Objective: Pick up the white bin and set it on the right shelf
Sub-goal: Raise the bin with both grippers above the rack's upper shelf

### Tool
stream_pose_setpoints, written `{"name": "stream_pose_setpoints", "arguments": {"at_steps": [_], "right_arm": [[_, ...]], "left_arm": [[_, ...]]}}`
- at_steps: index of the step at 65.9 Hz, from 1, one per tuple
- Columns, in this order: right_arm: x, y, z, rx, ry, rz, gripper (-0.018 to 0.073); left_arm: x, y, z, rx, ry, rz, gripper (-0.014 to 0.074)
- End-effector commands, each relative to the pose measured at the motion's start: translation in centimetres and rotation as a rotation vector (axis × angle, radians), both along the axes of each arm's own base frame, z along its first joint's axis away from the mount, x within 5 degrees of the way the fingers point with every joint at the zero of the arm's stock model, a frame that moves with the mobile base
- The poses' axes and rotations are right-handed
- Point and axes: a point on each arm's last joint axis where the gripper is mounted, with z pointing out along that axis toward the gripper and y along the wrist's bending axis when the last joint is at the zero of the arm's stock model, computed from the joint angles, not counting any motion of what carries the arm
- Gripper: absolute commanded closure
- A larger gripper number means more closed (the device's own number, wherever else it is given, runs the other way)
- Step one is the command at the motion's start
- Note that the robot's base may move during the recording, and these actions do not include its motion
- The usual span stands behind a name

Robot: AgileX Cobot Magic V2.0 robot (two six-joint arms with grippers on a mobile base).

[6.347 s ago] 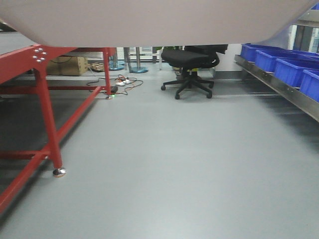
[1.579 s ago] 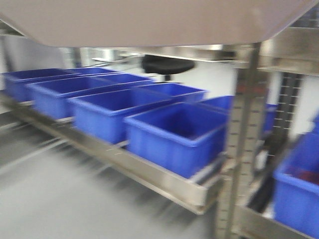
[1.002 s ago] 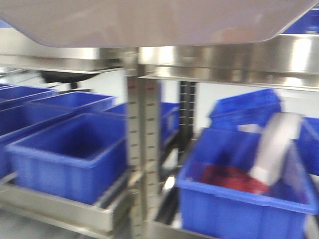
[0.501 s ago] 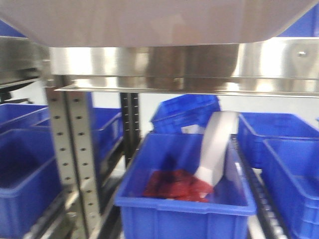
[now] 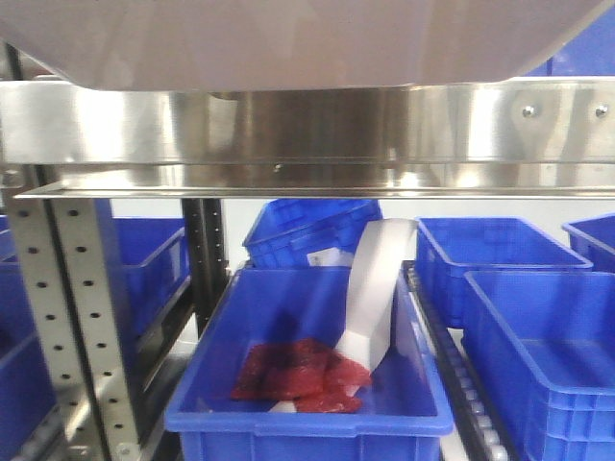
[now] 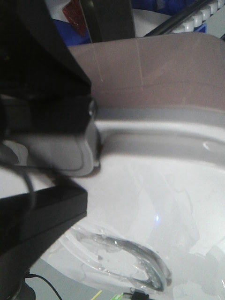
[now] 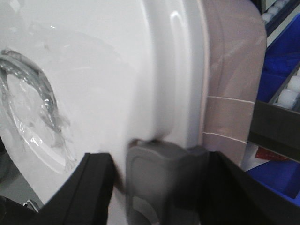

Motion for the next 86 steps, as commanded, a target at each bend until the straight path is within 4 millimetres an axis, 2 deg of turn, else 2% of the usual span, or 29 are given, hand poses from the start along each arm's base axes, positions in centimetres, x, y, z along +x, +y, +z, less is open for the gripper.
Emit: {"name": "stream_pose_setpoints", "arguments": {"at_steps": [1,75,86], "right_arm": [[-1.60,1.30,2.20,0.154,-0.042,0.148,0.0252],[-1.60,1.30,2.20,0.154,-0.042,0.148,0.0252],[-1.29,1.27,3.09,0.247,-0.086,0.114,0.0252]], "left_arm": [[-2.39,-1.42,2.30,-0.144,-0.021,-0.213,0.0390],[-2.39,-1.42,2.30,-0.144,-0.021,-0.213,0.0390],[-2.39,-1.42,2.30,-0.144,-0.021,-0.213,0.0390]]}}
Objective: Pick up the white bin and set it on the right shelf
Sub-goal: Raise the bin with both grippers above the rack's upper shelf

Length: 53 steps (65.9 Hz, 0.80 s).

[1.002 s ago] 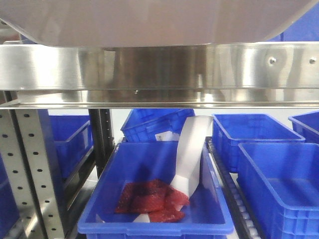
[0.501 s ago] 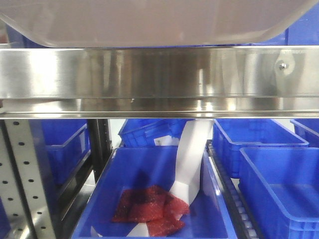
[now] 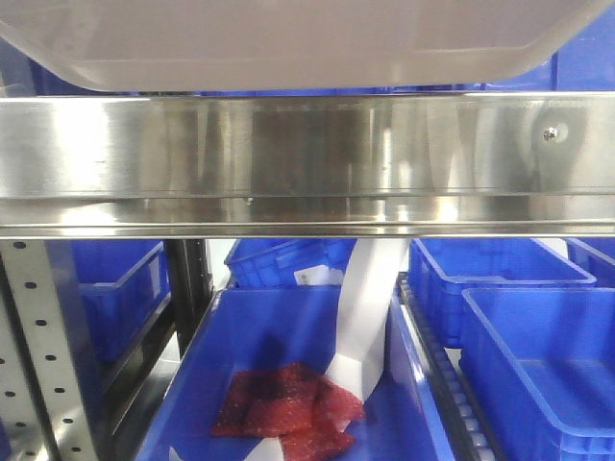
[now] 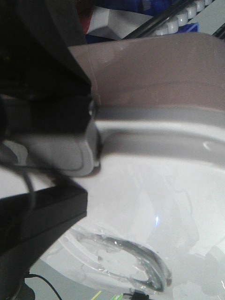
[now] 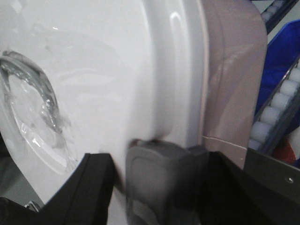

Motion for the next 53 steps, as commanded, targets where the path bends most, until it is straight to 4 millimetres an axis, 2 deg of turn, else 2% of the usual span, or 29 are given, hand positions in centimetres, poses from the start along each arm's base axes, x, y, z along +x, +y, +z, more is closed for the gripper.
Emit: {"name": "stream_pose_setpoints", "arguments": {"at_steps": [1,42,53], "right_arm": [[-1.26,1.21,3.03,0.239,-0.084,0.109,0.0252],[-1.23,1.20,3.09,0.244,-0.087,0.105,0.0252],[-1.77,1.49,2.84,0.228,-0.057,0.170,0.0252]], "left_arm": [[-2.41,-1.43,2.29,-0.144,-0.020,-0.215,0.0390],[-2.40,-1.44,2.35,-0.151,-0.022,-0.214,0.0390],[-2.47,-1.56,3.11,-0.237,-0.039,-0.223,0.0390]]}}
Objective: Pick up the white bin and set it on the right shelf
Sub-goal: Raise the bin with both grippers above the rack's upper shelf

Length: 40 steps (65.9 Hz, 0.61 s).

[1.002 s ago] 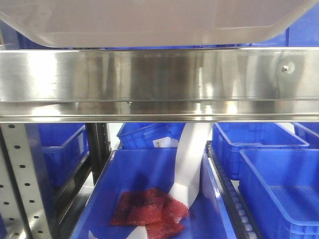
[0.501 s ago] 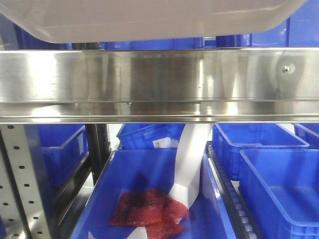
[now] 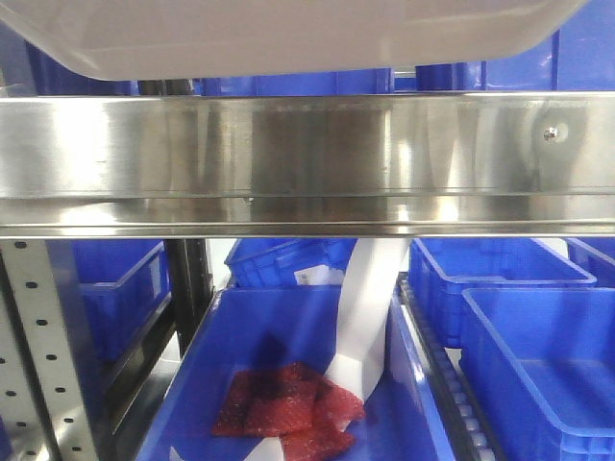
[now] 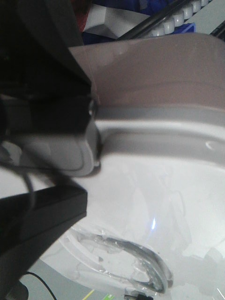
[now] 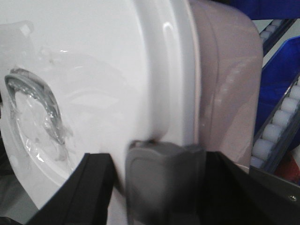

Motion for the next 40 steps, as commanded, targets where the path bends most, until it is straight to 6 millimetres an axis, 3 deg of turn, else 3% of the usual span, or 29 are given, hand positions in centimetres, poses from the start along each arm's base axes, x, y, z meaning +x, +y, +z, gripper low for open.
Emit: {"name": "stream_pose_setpoints", "arguments": {"at_steps": [1,17,28,40], "right_arm": [[-2.1,1.6,2.3,0.176,-0.026,0.210,0.0252],[0.7,1.3,1.8,0.209,0.079,0.220,0.0252],[3.5,0.8,1.8,0.253,0.119,0.205,0.0252],[6.7,0.6,1.8,0.344,0.165,0.223,0.0252]], "left_arm": [[-2.5,-1.5,3.0,-0.215,-0.044,-0.225,0.0390],[0.1,-1.3,2.7,-0.273,0.015,-0.212,0.0390],[3.5,-1.0,1.6,-0.292,0.081,-0.154,0.0388],[6.6,-0.9,1.8,-0.313,0.080,-0.160,0.0387]]}}
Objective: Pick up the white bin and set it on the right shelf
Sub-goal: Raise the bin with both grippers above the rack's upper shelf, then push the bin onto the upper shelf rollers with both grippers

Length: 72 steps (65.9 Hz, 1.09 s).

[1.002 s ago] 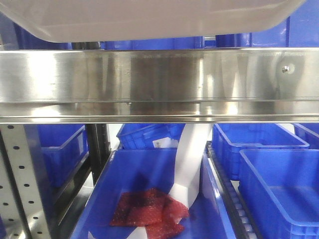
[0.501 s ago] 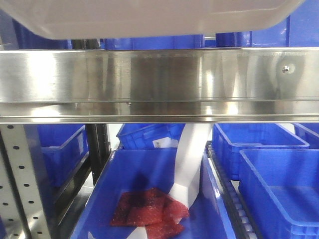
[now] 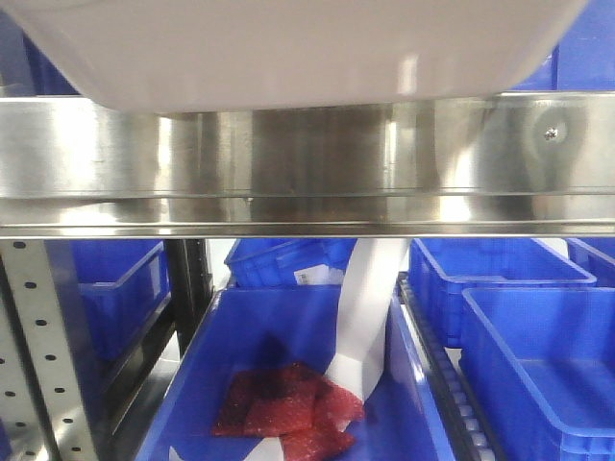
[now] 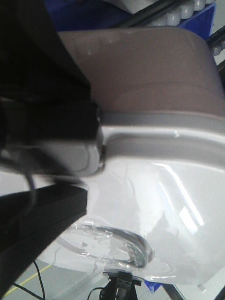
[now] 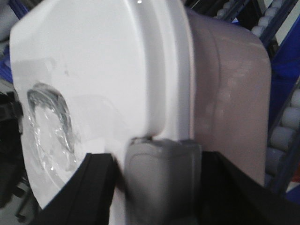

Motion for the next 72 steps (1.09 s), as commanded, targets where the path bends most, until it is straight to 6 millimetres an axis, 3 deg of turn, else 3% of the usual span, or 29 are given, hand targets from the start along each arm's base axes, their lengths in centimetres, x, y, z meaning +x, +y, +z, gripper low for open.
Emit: {"name": "stream_pose_setpoints", "arguments": {"at_steps": [1,30,60,66,72], "right_arm": [[-0.5,1.6,2.7,0.225,-0.026,0.197,0.0252],[5.5,2.7,2.2,0.232,-0.017,0.162,0.0252],[8.8,2.5,0.5,0.239,0.041,0.129,0.0251],[9.3,2.4,0.1,0.242,0.049,0.109,0.0191],[9.7,2.3,-0.1,0.242,0.054,0.093,0.0069]], "left_arm": [[-0.2,-1.2,3.4,-0.183,-0.090,-0.137,0.0387],[6.5,-3.2,3.9,-0.176,-0.082,-0.135,0.0386],[8.9,-3.2,2.1,-0.122,-0.027,-0.111,0.0386],[9.2,-3.1,1.6,-0.096,0.013,-0.080,0.0377],[9.4,-2.9,1.3,-0.070,0.020,-0.059,0.0327]]}}
